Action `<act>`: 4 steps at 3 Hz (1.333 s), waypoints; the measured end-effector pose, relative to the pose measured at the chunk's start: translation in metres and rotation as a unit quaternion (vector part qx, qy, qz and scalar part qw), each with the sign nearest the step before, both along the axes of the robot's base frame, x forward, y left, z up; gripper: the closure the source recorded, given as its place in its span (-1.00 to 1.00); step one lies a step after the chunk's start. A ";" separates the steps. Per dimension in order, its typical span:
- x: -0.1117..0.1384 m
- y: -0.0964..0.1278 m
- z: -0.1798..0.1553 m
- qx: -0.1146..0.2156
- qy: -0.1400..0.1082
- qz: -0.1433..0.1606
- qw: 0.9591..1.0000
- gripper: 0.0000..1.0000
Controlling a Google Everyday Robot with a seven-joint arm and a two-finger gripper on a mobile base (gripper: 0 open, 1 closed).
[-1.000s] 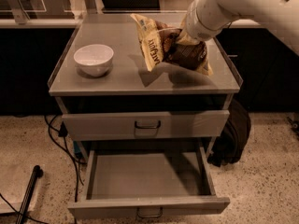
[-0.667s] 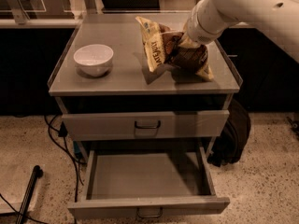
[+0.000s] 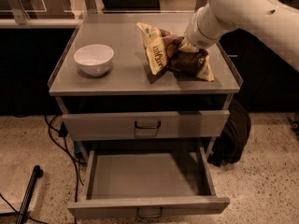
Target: Pick brown chip bag from middle drawer and place on counter
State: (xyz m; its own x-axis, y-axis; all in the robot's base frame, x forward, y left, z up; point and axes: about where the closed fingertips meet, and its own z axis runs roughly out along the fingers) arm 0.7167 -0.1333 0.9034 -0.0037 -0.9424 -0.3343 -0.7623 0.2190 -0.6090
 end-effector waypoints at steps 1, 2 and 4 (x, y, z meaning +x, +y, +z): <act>0.000 0.000 -0.001 0.001 0.001 -0.001 1.000 0.69; 0.000 0.000 -0.001 0.001 0.001 -0.001 1.000 0.22; 0.000 0.000 -0.001 0.001 0.001 -0.001 1.000 -0.87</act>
Offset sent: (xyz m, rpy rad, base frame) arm 0.0004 -0.0002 -0.0010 0.0021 0.0017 -0.0016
